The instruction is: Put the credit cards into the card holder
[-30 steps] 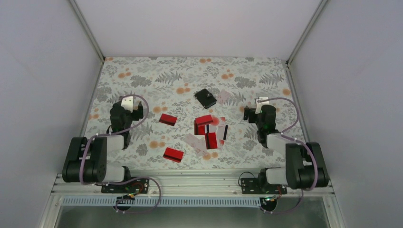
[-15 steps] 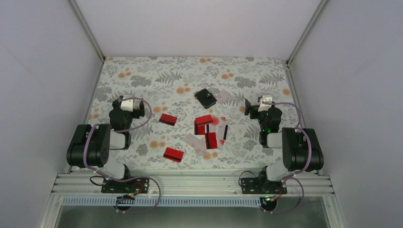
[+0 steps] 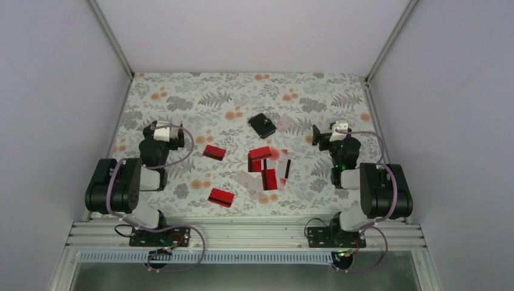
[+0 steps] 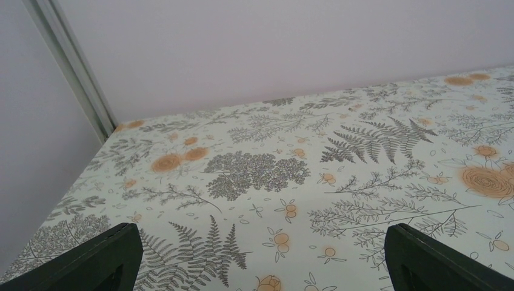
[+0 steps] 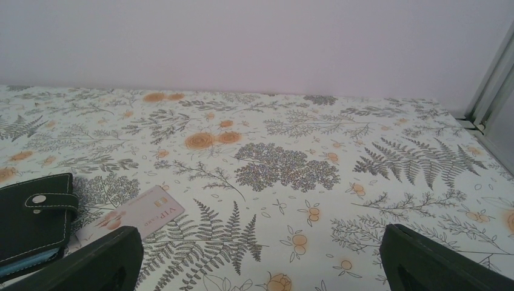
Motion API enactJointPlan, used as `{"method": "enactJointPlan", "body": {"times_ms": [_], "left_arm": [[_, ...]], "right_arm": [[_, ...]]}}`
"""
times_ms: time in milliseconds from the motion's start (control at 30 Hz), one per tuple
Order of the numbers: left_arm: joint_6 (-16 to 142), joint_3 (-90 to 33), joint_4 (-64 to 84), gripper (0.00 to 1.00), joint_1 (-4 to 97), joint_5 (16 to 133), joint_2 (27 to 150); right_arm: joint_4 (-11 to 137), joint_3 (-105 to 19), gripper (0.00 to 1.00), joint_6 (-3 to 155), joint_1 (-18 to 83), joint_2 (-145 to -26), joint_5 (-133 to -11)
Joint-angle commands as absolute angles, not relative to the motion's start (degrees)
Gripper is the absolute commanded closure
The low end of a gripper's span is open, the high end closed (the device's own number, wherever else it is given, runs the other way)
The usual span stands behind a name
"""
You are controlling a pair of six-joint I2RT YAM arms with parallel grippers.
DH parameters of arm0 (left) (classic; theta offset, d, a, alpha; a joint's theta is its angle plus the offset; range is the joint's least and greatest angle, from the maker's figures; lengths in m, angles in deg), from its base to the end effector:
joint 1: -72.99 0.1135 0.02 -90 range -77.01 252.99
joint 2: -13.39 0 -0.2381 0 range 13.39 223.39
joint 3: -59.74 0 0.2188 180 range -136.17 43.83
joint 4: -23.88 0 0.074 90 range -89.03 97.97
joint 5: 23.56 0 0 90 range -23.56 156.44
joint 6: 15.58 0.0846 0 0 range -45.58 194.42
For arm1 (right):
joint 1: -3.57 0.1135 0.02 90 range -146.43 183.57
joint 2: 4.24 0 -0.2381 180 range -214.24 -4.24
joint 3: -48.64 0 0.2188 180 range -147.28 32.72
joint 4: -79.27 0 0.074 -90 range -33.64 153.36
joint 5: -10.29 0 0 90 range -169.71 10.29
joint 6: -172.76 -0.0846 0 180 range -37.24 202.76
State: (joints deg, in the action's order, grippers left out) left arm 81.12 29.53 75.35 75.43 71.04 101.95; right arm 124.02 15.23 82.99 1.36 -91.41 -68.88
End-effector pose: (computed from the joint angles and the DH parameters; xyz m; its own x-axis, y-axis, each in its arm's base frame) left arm 0.2860 0.0054 0.1463 -0.1145 0.1115 -0.9871 0.0508 0.9930 0.1063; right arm 0.2931 0.0046 0.1502 -0.1559 0.0021 -0.9878 -0.1482 0.9886 0.0255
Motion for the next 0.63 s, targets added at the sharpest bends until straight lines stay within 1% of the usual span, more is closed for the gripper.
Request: {"method": "enactJointPlan", "body": {"times_ms": [0,600], "left_arm": [[81.21,29.59,78.46,0.00,75.36,71.71,102.16],[81.25,29.66,78.46,0.00,75.36,71.70,102.20]], "right_arm": [[127.17,14.86,0.01,83.21,1.03,-91.52,-68.84],[127.91,15.08,0.01,83.11,0.94,-91.48,-68.93]]}}
